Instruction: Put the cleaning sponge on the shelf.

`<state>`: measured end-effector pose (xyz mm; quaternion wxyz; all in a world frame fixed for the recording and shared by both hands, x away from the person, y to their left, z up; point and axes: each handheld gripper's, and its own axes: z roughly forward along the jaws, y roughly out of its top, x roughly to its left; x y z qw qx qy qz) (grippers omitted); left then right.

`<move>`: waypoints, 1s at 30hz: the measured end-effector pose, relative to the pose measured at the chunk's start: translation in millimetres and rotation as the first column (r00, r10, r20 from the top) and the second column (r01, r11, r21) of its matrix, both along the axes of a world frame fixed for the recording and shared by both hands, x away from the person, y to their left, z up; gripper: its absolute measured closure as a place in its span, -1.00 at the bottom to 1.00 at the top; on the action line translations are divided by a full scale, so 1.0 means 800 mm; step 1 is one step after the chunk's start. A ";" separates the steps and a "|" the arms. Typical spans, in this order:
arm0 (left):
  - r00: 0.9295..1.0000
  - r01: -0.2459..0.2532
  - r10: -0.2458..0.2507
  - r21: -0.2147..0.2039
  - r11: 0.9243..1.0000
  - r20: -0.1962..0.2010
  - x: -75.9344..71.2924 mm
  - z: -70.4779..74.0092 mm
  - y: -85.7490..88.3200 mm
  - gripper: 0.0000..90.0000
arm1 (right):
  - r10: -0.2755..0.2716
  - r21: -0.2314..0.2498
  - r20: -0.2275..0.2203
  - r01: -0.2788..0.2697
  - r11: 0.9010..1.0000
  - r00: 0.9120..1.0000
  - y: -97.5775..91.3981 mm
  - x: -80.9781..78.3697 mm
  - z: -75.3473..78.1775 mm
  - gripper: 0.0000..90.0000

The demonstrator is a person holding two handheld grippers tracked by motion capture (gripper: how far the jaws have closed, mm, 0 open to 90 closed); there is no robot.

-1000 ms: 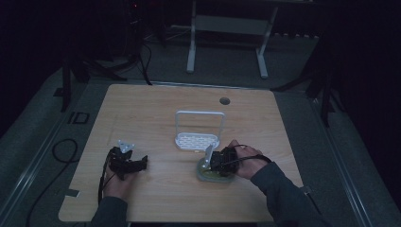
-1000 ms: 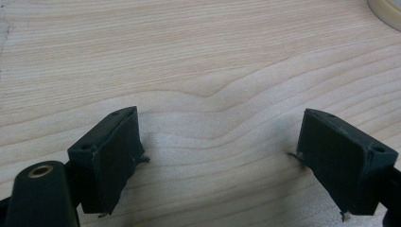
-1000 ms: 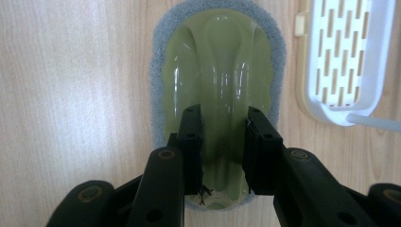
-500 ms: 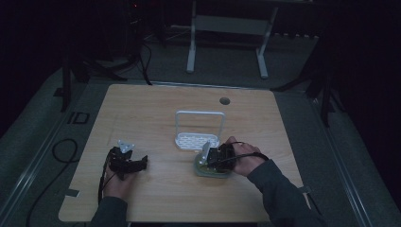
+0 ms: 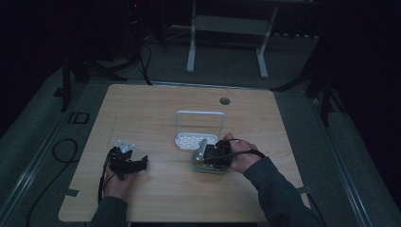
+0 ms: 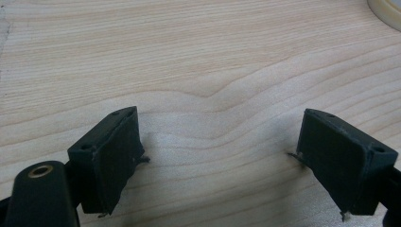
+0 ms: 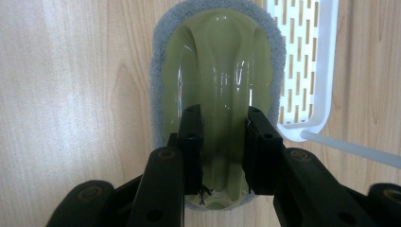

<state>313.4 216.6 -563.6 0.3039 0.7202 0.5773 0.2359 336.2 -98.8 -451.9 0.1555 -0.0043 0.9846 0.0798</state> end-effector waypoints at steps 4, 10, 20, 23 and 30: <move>1.000 0.000 0.000 0.000 1.000 0.000 0.000 0.000 0.000 -0.68 | -0.005 -0.002 -0.002 0.005 1.000 1.000 0.002 0.002 -0.001 0.59; 1.000 0.000 0.000 0.000 1.000 -0.002 0.000 0.000 0.000 -0.68 | -0.003 0.001 0.013 0.003 1.000 1.000 0.006 0.006 0.001 0.59; 1.000 -0.003 0.003 -0.004 1.000 0.001 0.000 0.000 0.000 -0.68 | 0.011 -0.017 0.051 -0.010 1.000 0.999 0.021 0.010 0.008 0.59; 1.000 -0.003 0.003 -0.004 1.000 0.001 0.000 0.000 0.000 -0.68 | 0.013 -0.017 0.053 -0.012 1.000 0.999 0.023 0.011 0.007 0.59; 1.000 -0.002 0.002 -0.003 1.000 0.000 0.000 0.000 0.000 -0.68 | 0.014 -0.028 0.077 -0.012 1.000 0.997 0.025 0.015 0.003 0.59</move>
